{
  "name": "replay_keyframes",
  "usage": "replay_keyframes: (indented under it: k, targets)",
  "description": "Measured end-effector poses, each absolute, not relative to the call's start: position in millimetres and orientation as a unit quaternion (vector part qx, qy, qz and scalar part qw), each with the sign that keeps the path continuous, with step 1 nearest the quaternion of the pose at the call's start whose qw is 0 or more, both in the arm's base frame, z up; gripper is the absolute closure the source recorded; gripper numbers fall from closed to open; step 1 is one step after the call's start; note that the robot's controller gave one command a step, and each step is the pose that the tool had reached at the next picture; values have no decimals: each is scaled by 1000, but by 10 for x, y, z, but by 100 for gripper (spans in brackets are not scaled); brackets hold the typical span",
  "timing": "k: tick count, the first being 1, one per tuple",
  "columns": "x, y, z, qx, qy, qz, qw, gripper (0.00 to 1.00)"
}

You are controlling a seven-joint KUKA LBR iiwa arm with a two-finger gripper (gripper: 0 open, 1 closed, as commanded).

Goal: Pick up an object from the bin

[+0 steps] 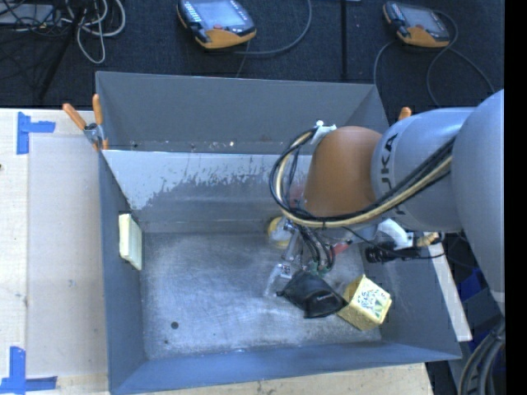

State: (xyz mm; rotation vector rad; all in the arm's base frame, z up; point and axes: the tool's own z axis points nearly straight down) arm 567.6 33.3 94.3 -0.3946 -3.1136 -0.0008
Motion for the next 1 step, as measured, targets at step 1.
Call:
replay_keyframes:
  k: [1]
  targets:
    - [5468, 135, 863, -215, -977, 2, 1, 0]
